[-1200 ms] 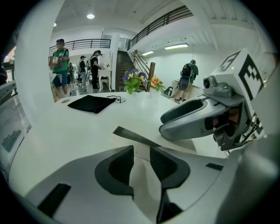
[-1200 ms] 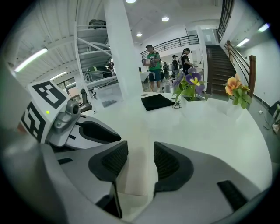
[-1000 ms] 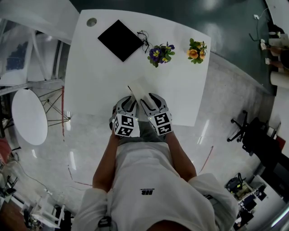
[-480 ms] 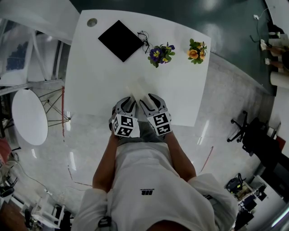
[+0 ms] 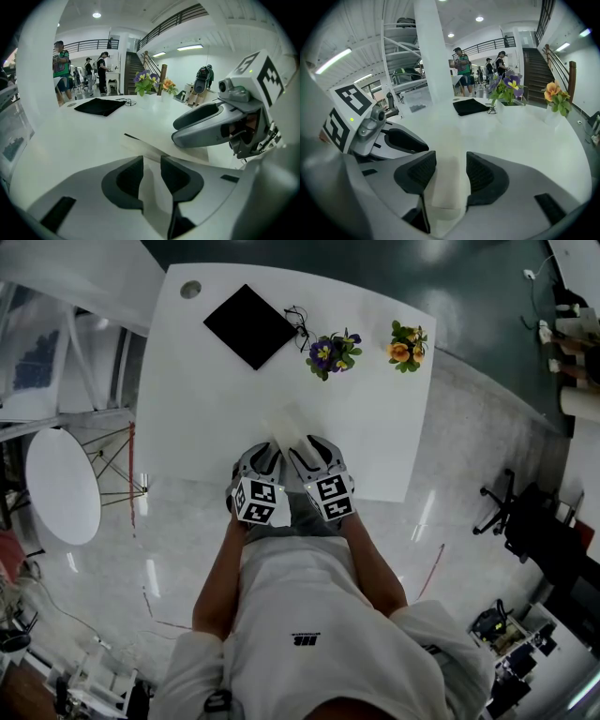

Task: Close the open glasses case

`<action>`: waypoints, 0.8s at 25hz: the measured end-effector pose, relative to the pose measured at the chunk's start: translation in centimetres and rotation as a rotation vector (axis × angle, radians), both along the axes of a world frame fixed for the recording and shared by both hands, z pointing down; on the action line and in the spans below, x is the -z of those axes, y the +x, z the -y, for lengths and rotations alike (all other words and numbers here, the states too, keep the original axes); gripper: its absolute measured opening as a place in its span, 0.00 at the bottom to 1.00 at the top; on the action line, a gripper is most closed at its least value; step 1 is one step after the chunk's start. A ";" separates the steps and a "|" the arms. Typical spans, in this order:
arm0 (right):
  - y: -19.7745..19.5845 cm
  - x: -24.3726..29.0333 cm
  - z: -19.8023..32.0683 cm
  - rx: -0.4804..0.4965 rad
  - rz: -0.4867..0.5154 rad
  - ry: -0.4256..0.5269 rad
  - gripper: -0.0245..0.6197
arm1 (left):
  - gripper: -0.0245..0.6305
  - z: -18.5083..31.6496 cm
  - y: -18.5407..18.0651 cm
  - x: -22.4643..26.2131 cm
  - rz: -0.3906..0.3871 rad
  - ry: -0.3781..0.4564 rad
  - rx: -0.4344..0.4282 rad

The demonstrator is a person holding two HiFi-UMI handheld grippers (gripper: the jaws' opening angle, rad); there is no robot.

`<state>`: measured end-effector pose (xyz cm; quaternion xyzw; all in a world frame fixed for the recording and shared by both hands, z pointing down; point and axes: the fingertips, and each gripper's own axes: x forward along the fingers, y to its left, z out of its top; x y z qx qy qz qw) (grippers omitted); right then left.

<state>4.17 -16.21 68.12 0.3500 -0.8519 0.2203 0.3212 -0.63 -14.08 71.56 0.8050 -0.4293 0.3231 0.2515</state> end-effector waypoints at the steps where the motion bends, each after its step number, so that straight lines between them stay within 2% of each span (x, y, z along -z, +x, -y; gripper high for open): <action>1: 0.0 0.0 0.0 -0.002 -0.001 -0.001 0.35 | 0.23 0.0 -0.1 0.0 0.000 -0.002 0.000; 12: -0.2 0.4 -0.3 -0.047 -0.012 0.021 0.37 | 0.23 -0.2 -1.1 1.3 -0.012 0.020 0.006; 20: 0.6 2.2 -1.2 -0.102 -0.025 0.097 0.37 | 0.23 -0.9 -1.9 3.6 -0.014 0.077 -0.035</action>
